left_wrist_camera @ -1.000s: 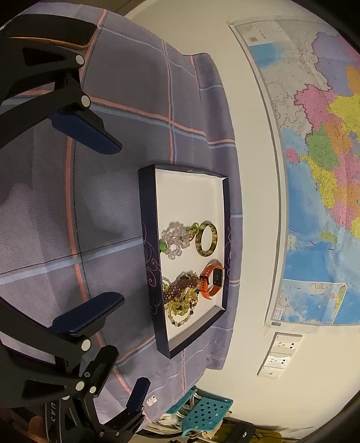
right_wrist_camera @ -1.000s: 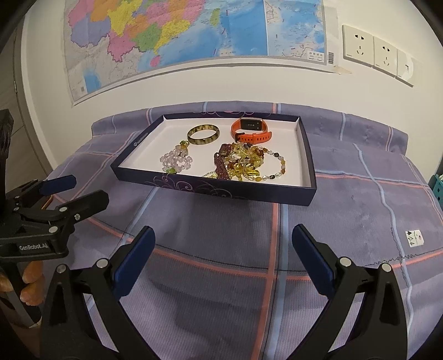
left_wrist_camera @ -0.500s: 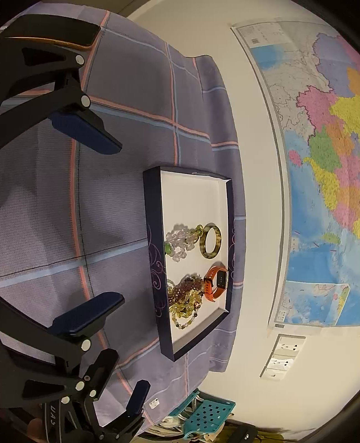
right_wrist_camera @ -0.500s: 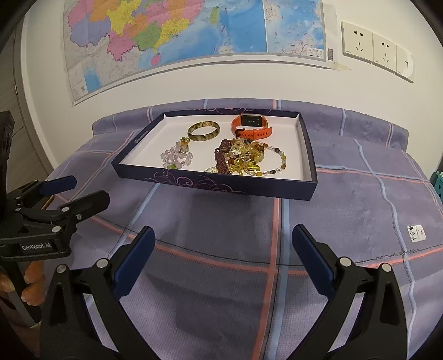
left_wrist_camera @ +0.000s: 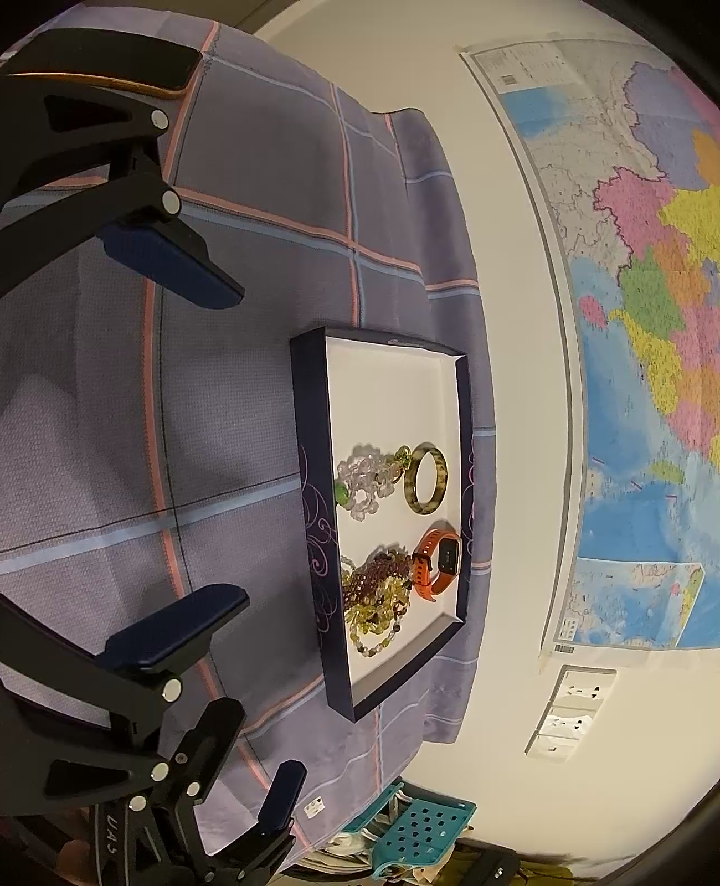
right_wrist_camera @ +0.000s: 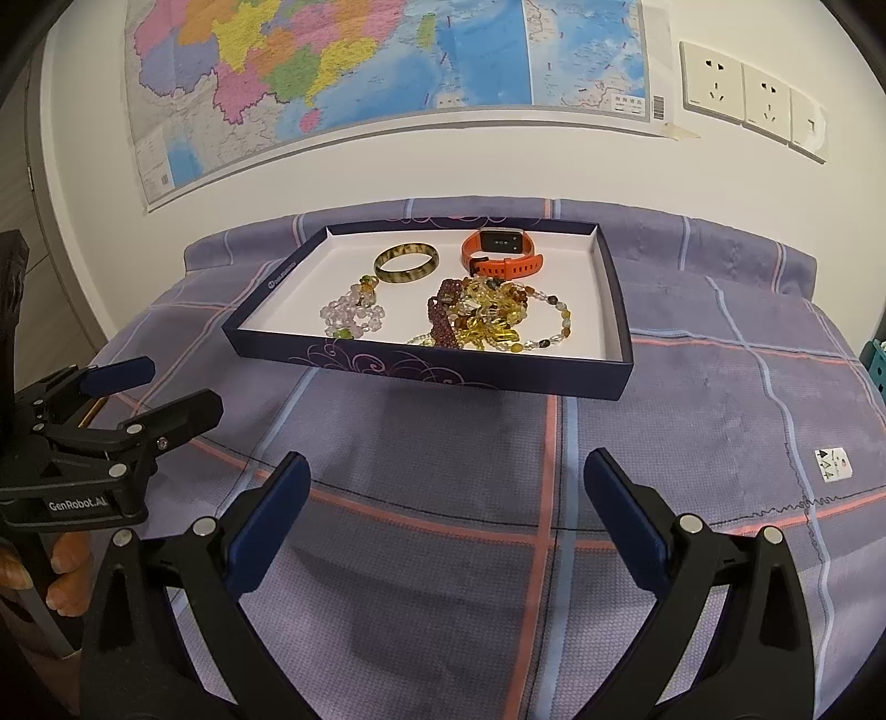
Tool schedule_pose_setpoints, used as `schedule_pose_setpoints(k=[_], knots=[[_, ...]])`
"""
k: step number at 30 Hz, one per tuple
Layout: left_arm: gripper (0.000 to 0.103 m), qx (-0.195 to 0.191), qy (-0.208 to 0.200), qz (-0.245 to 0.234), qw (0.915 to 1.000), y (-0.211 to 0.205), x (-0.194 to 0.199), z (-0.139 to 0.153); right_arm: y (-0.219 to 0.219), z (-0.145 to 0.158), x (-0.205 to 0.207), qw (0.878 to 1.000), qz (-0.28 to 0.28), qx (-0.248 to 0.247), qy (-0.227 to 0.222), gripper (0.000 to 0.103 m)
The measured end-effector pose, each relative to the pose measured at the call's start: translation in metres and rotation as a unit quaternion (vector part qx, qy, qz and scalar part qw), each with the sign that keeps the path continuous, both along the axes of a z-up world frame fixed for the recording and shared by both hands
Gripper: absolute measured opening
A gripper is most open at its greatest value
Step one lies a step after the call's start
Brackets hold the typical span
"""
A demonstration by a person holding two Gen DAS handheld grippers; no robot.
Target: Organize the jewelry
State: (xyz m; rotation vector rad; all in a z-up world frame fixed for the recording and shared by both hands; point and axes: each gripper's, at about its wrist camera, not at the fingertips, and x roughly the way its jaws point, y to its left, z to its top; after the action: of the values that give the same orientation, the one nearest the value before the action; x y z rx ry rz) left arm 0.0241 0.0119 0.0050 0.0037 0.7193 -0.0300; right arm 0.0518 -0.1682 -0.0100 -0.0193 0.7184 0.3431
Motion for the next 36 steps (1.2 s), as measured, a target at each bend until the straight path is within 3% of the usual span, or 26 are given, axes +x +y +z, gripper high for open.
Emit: schedule_pose_setpoints(k=[36], knots=[[0.096,-0.006,0.004,0.001,1.0,-0.0008,0.0005,-0.0025,0.0002,0.0001,0.0012,1.0,0.0,0.004,0.002,0.097]])
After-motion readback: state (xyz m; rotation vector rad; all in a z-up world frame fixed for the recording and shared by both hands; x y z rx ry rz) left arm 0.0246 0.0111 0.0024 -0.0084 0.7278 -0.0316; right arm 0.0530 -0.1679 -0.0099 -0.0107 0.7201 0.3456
